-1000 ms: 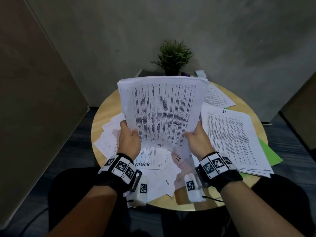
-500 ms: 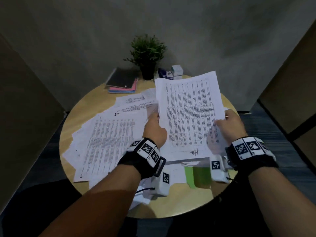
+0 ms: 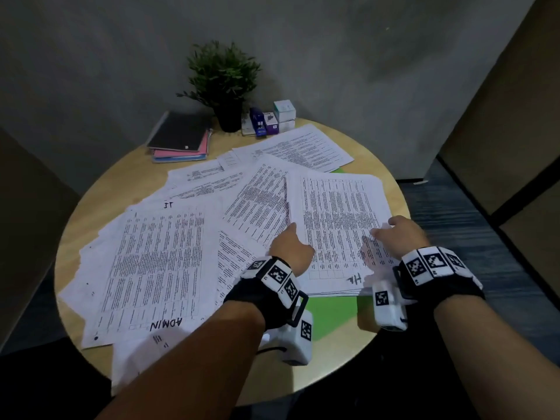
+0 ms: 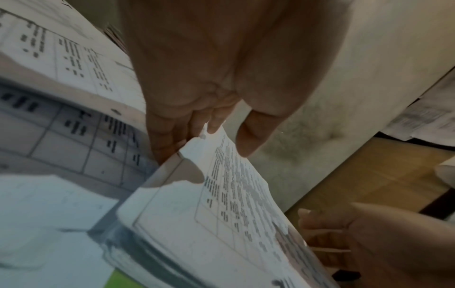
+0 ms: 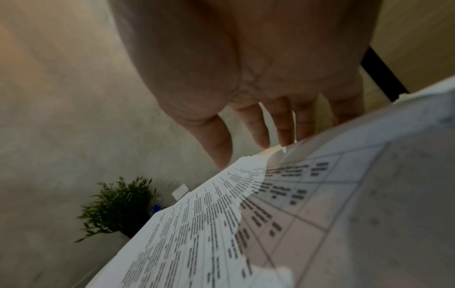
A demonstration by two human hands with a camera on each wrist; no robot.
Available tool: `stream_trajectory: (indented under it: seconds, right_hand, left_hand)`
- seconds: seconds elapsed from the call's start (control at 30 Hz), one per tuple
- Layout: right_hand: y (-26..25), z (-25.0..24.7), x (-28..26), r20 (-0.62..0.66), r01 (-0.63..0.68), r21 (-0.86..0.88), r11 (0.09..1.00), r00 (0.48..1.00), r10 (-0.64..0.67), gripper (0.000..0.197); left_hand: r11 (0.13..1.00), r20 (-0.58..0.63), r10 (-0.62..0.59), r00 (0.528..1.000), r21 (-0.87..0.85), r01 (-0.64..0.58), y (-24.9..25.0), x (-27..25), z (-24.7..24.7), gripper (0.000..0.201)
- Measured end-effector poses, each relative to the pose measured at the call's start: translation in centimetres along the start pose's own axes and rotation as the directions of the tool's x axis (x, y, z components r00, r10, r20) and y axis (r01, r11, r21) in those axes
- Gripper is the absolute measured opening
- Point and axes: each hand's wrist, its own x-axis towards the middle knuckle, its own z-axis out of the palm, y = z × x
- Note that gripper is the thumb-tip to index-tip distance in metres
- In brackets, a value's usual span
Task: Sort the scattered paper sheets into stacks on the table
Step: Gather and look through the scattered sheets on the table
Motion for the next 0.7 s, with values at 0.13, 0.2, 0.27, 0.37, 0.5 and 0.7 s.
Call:
stream_trajectory:
  seconds: [0.13,0.2,0.27,0.37,0.5,0.7]
  right_hand:
    - [-0.3,-0.9,-1.0,-0.045,0.059,0.067,0.996,0.997,-0.056,0.053]
    - [-1.2,-1.3,-1.7,-0.083,0.121,0.102,0.987,0.990,-0.113,0.048]
    - [-2.6,-1.2,-2.8,-0.087,0.201,0.178,0.963,0.978,-0.188,0.041]
    - [-5.5,-0.1,-4.9,-0.041,0.311,0.270,0.912,0.949,-0.311,0.027]
    - [-10.0,3.1,-7.6,0.091,0.401,0.300,0.865,0.891,-0.445,0.014]
    - [-16.1,8.9,-11.2,0.294,0.471,0.195,0.861,0.809,-0.509,0.029]
  left_hand:
    - [0.989,0.047,0.055,0.997,-0.141,-0.048,0.5,-1.2,-1.6,0.070]
    - [0.987,0.004,0.122,0.992,-0.106,-0.121,0.7,-2.1,-3.5,0.062]
    - [0.977,-0.056,0.172,0.983,-0.116,-0.178,0.6,-3.3,-6.1,0.055]
    - [0.968,-0.149,0.165,0.975,-0.165,-0.189,-1.0,-4.6,-10.6,0.048]
    - [0.980,-0.291,0.038,0.956,-0.175,-0.092,-5.4,-5.6,-16.6,0.044]
    - [0.975,-0.369,-0.165,0.915,-0.199,0.096,-12.4,-6.2,-21.7,0.045]
